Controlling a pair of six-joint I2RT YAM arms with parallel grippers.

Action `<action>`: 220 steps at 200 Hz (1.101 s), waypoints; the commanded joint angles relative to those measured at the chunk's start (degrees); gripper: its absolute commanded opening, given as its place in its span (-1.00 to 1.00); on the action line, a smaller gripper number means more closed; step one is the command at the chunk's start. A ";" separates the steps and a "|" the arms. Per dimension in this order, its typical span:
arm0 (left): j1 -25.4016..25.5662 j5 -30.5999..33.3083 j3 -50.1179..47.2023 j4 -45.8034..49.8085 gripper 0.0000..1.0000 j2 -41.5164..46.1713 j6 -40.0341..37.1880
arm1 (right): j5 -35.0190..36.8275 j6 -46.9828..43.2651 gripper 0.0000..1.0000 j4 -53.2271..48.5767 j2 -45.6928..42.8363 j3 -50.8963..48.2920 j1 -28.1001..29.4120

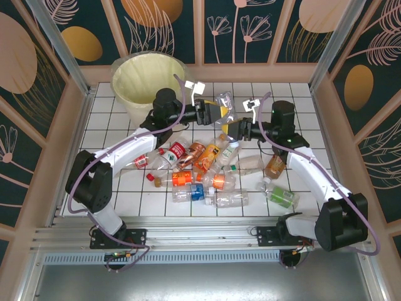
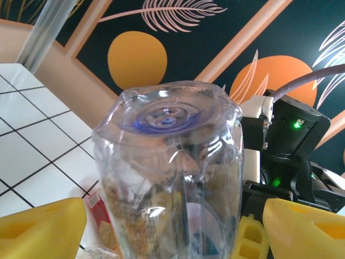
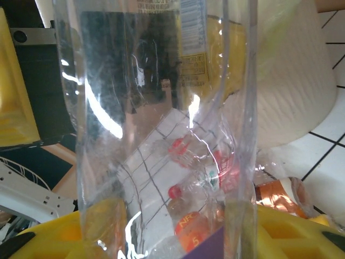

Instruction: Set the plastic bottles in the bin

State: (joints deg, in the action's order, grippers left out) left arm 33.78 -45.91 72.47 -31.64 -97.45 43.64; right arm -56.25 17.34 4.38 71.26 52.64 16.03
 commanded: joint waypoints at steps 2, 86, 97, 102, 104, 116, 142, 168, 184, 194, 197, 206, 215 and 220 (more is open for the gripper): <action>0.23 -1.03 1.94 -2.90 0.60 -0.42 0.88 | -2.46 0.67 0.00 3.35 -0.69 -0.96 0.81; 0.23 -0.36 3.12 -3.96 0.04 0.10 4.90 | -1.28 0.24 0.05 3.48 0.19 -1.37 1.76; 0.21 -0.24 3.20 -3.88 -0.07 0.14 5.06 | -1.02 0.39 0.05 3.61 0.19 -1.40 1.86; 0.21 -0.24 3.21 -3.87 -0.08 0.21 5.22 | -0.97 0.41 0.06 3.70 0.11 -1.40 1.79; 0.23 -0.19 3.21 -3.87 -0.08 0.28 5.25 | -0.97 0.41 0.06 3.77 0.11 -1.40 1.83; 0.23 0.09 3.16 -3.79 -0.13 0.49 5.31 | -0.88 0.41 0.08 3.89 0.02 -1.35 1.87; 0.23 1.12 3.45 -2.86 -0.18 1.35 4.70 | -0.71 0.40 0.29 3.88 -0.46 -1.40 1.84; 0.19 5.20 5.86 5.39 -0.18 2.67 -0.26 | 0.06 0.11 0.66 3.06 -2.76 -1.93 1.81; -0.02 9.33 8.78 13.22 -0.18 3.38 -4.95 | 1.23 -0.65 0.83 1.29 -4.91 -2.19 1.68; -0.43 11.57 11.00 17.72 -0.18 3.49 -7.16 | 2.26 -1.32 0.90 -0.31 -6.44 -2.26 1.67; -0.63 11.97 11.63 18.76 -0.17 3.53 -7.58 | 2.63 -1.55 0.91 -0.87 -6.92 -2.28 1.63; -1.35 13.13 13.50 21.51 -0.16 3.57 -8.46 | 3.66 -2.12 0.93 -2.40 -8.51 -2.56 1.54; -2.20 13.95 15.21 23.57 -0.14 3.66 -9.20 | 4.73 -2.39 0.94 -3.61 -10.23 -2.87 1.46; -2.73 14.33 16.16 24.45 -0.13 3.75 -9.62 | 5.41 -2.48 0.94 -4.33 -11.17 -2.98 1.32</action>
State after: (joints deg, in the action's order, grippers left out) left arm 33.43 -37.32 83.40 -16.05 -96.33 40.16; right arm -53.12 16.91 3.55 65.21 50.68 17.39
